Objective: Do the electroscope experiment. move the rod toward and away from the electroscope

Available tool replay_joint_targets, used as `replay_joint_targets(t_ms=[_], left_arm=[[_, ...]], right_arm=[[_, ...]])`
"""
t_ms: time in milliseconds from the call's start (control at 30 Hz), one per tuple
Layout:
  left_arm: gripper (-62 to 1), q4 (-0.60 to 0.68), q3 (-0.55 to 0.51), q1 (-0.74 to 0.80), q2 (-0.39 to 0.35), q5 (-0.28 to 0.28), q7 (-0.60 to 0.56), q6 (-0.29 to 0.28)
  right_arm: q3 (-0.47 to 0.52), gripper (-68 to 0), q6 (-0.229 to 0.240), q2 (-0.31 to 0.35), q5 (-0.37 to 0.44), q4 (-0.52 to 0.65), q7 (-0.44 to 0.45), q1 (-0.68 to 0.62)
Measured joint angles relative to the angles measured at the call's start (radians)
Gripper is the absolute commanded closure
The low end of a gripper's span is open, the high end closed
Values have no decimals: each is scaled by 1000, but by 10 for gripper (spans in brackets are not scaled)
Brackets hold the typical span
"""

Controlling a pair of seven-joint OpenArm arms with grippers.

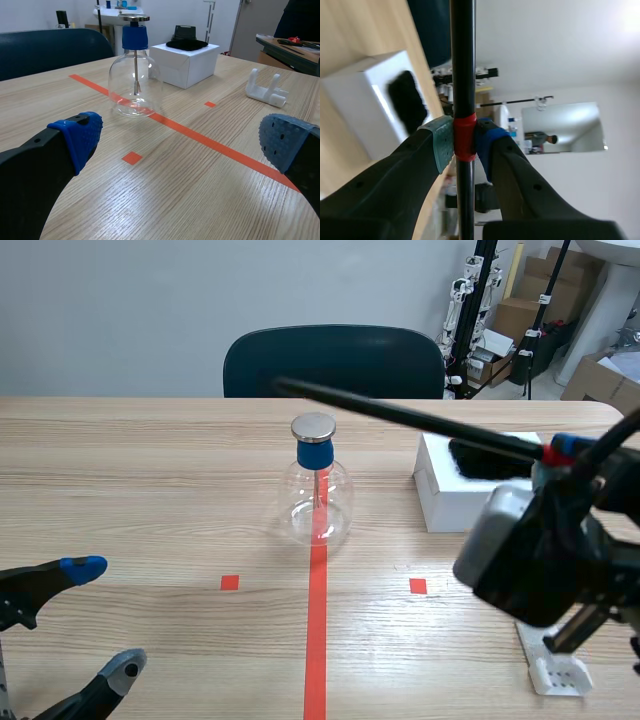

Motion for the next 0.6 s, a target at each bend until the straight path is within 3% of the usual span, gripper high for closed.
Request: replay_joint_targets(t_ms=[233,367,600], left_arm=[[-623,0,0,0,0,0,0,0],[-623,0,0,0,0,0,0,0],[-623,0,0,0,0,0,0,0]], right_arm=[[31,-42,1,21,0,0,-84,145],[31,-42,0,71,-1,-20,-121,248],[-50,-42,3,135,-76,-195,-171,416]])
